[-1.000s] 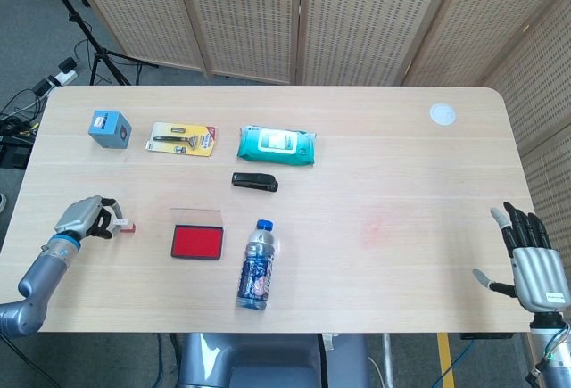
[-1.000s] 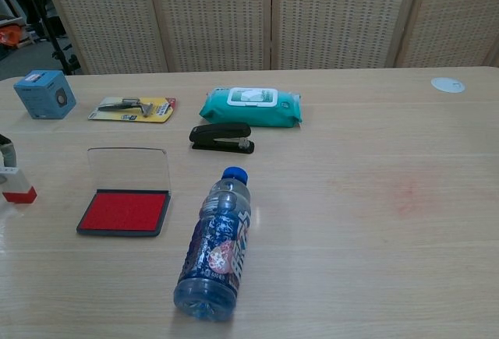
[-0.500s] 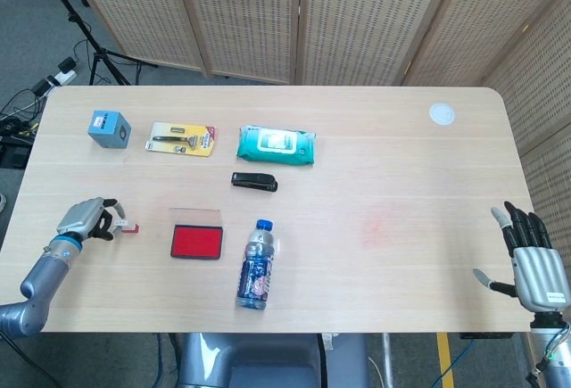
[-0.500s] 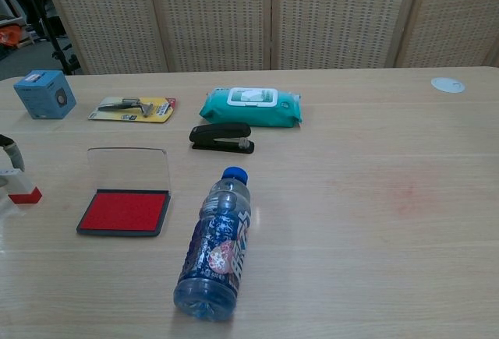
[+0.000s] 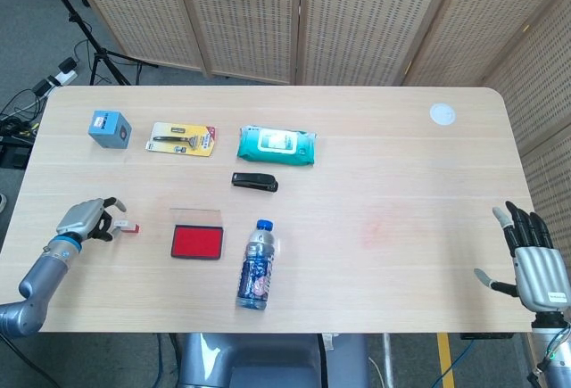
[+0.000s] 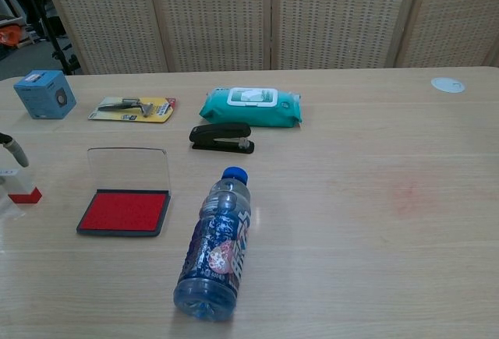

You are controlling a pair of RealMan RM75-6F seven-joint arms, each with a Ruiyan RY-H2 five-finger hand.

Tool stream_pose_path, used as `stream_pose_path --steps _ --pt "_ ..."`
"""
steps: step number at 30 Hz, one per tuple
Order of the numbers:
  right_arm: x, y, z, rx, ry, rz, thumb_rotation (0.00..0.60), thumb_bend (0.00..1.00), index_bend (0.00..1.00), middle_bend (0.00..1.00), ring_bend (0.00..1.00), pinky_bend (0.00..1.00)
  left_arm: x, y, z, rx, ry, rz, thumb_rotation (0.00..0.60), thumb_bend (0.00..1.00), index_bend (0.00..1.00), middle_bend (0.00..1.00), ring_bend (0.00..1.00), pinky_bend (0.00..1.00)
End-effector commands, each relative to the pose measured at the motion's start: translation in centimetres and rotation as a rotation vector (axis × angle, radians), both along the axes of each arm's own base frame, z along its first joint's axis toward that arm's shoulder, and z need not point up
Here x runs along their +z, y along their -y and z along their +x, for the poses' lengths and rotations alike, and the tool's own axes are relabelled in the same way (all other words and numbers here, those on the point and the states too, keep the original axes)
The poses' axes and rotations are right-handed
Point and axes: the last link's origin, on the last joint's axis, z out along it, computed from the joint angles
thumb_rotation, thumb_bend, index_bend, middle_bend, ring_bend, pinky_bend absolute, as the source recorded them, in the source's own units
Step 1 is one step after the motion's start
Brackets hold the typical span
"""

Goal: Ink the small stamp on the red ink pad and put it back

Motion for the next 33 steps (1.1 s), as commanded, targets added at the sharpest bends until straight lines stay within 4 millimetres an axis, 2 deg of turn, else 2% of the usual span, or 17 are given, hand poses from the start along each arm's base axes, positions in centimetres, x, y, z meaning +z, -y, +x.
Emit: stream_pose_path --steps 1,6,9,10,12,14,16,17,18,20,22,27,33 --pt "0.0 0.0 0.0 0.0 0.001 -0.001 0.6 0.0 0.0 0.0 0.0 0.0 0.5 0.1 0.1 -0.013 -0.01 -0.003 0.6 0.37 0.28 0.88 0.91 0.86" --pt "0.1 0.0 0.0 -0.001 0.002 -0.003 0.6 0.0 0.0 0.0 0.0 0.0 2.0 0.6 0.6 -0.054 -0.035 0.01 0.6 0.35 0.24 0.86 0.9 0.86" --pt "0.1 0.0 0.0 -0.001 0.003 -0.002 0.6 0.0 0.0 0.0 0.0 0.0 3.4 1.1 1.1 -0.088 -0.042 0.031 0.6 0.31 0.2 0.75 0.83 0.84" --pt "0.1 -0.1 0.0 -0.001 0.003 -0.002 0.6 0.0 0.0 0.0 0.0 0.0 3.9 1.4 1.2 -0.097 -0.043 0.037 0.6 0.29 0.17 0.67 0.76 0.8" --pt "0.2 -0.1 0.1 -0.001 0.006 -0.004 0.6 0.0 0.0 0.0 0.0 0.0 5.2 2.2 1.5 -0.112 -0.044 0.042 0.6 0.25 0.11 0.44 0.55 0.64" --pt "0.3 -0.1 0.1 -0.001 0.008 -0.006 0.6 0.0 0.0 0.0 0.0 0.0 6.6 3.0 1.7 -0.129 -0.042 0.065 0.6 0.15 0.03 0.12 0.19 0.37" --pt "0.4 -0.1 0.1 0.0 0.01 -0.011 0.6 0.0 0.0 0.0 0.0 0.0 7.8 3.8 1.8 -0.15 -0.031 0.119 0.6 0.04 0.0 0.01 0.03 0.18" --pt "0.4 -0.1 0.1 0.001 0.01 -0.013 0.6 0.0 0.0 0.0 0.0 0.0 8.3 4.1 1.8 -0.159 -0.022 0.151 0.6 0.01 0.0 0.0 0.0 0.09" --pt "0.5 -0.2 0.1 0.003 0.011 -0.017 0.6 0.0 0.0 0.0 0.0 0.0 9.6 5.0 1.5 -0.171 0.007 0.263 0.6 0.0 0.0 0.0 0.0 0.05" --pt "0.5 -0.2 0.2 0.01 0.008 -0.018 0.6 0.0 0.0 0.0 0.0 0.0 10.6 6.8 0.9 -0.205 0.023 0.398 0.6 0.0 0.0 0.0 0.0 0.0" --pt "0.5 -0.3 0.3 0.015 0.006 -0.019 0.6 0.0 0.0 0.0 0.0 0.0 10.7 7.9 0.4 -0.236 0.027 0.484 0.6 0.0 0.0 0.0 0.0 0.0" --pt "0.6 -0.3 0.3 0.023 0.008 -0.023 0.6 0.0 0.0 0.0 0.0 0.0 11.4 8.9 0.1 -0.283 -0.033 0.588 0.6 0.0 0.0 0.0 0.0 0.0" --pt "0.8 -0.5 0.4 0.024 0.015 -0.032 0.6 0.0 0.0 0.0 0.0 0.0 11.5 9.6 0.1 -0.283 -0.041 0.595 0.6 0.0 0.0 0.0 0.0 0.0"
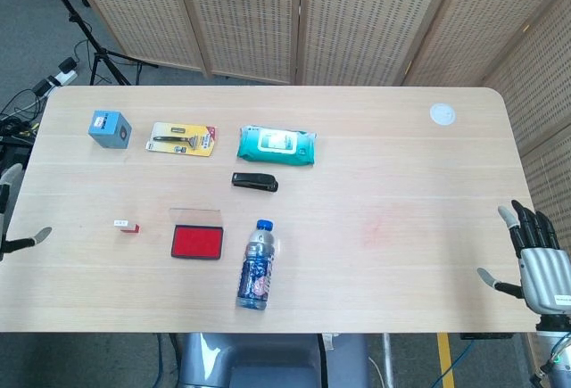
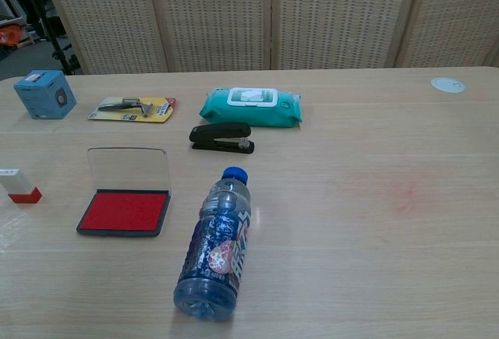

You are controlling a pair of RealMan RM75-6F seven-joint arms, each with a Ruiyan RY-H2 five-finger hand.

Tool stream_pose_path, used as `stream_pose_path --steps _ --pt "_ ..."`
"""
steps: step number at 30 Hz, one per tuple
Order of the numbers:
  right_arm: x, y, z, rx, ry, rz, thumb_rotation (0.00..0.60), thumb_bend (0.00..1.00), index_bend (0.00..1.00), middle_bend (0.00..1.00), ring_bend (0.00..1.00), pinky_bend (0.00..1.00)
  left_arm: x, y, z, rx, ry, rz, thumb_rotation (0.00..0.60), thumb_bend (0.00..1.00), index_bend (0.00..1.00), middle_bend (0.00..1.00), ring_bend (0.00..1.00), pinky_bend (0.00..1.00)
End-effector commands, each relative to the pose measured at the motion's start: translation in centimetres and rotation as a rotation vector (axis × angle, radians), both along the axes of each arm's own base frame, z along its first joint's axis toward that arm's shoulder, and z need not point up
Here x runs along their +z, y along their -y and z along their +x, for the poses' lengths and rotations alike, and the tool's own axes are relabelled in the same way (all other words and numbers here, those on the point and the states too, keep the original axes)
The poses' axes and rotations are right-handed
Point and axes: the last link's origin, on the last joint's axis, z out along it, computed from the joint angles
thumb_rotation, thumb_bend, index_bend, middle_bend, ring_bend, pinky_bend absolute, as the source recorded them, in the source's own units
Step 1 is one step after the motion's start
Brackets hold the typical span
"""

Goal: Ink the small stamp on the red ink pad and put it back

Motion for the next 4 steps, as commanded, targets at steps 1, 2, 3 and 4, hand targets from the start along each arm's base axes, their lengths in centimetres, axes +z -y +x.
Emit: stream_pose_path --steps 1,2,3,4 --pt "0.06 -0.07 0.02 0.001 0.001 -0.001 0.6 0.0 0.0 0.0 0.0 0.0 -0.08 0.15 -0.03 -0.003 -0.008 -0.001 0.6 0.0 0.0 0.0 0.0 0.0" --pt "0.07 -0.08 0.02 0.001 0.002 -0.001 0.6 0.0 0.0 0.0 0.0 0.0 -0.07 0.18 -0.03 -0.004 -0.007 -0.002 0.6 0.0 0.0 0.0 0.0 0.0" --pt "0.07 -0.09 0.04 0.001 0.005 -0.001 0.6 0.0 0.0 0.0 0.0 0.0 -0.05 0.23 -0.04 -0.005 -0.006 -0.002 0.6 0.0 0.0 0.0 0.0 0.0" --pt "0.07 -0.07 0.08 0.002 0.009 0.0 0.6 0.0 0.0 0.0 0.0 0.0 -0.04 0.36 -0.1 -0.004 -0.004 -0.004 0.6 0.0 0.0 0.0 0.0 0.0"
